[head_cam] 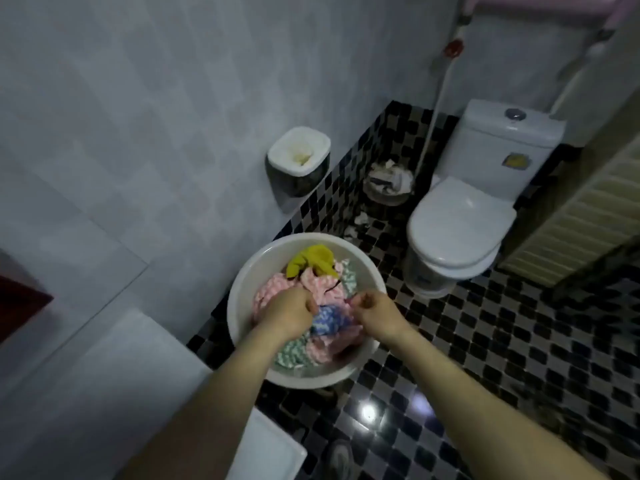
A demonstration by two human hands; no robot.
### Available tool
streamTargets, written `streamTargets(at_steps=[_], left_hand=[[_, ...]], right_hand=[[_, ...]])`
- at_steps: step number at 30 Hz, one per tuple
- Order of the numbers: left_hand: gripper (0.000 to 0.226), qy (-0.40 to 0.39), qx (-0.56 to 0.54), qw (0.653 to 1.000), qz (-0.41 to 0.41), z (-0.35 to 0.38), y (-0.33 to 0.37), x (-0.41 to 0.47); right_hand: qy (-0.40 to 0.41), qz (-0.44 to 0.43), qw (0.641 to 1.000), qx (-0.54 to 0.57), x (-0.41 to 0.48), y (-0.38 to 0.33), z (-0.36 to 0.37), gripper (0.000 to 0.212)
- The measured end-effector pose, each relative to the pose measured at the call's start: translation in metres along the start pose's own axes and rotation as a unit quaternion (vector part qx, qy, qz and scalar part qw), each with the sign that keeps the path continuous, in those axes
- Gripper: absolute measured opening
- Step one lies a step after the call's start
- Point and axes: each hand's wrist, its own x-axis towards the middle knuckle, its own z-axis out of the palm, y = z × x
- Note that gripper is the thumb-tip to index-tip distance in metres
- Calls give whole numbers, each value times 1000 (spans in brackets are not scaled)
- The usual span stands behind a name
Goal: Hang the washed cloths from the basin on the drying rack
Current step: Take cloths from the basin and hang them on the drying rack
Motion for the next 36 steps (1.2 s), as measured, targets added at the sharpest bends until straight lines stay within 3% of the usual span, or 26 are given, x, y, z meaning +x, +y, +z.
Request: streamTargets(at_steps=[4,9,13,14,16,17,20,22,25,27,29,31,33,35,36], left_hand=[[38,-53,68,994,-67,36,-40,13],[41,-60,100,982,-149,63,-62,27],[26,-52,70,985,-150,66,-66,25],[21,-34,20,988,-146,62,-67,25],[31,15,-134,977,-165,52,-69,23],[33,48,-246,950,-184,46,-71,21],[15,113,-574,786,-200,30,-74,17],[26,106,-646,741,-151,26,-81,13],[32,81,-632,756,-151,24,-81,11],[23,42,-640,751,-154,24,-75,11],[20,-18,-623,770,-137,24,-64,9],[27,-51,-547,832,-80,26,-50,8],[22,-37,-472,880,-31,30,-39,5],[7,5,-470,882,-28,28,-33,4],[12,19,-488,872,-35,25,-31,3]], right_hand=[[-33,8,978,-207,23,24,31,13],[-59,8,957,-284,41,42,63,26],[-33,31,967,-252,43,51,87,24],[-18,49,976,-212,44,51,91,25],[30,108,994,-15,46,47,94,25],[52,142,983,101,47,45,94,25],[77,209,917,332,47,35,82,12],[47,230,863,446,45,30,70,13],[-10,217,789,574,35,20,53,14],[-34,205,771,601,32,16,50,11],[-53,188,774,602,32,13,51,23],[-69,189,776,598,29,9,50,41],[-72,196,780,590,25,4,47,32],[-71,200,795,568,19,-3,43,32],[-76,188,816,542,14,-7,41,36]])
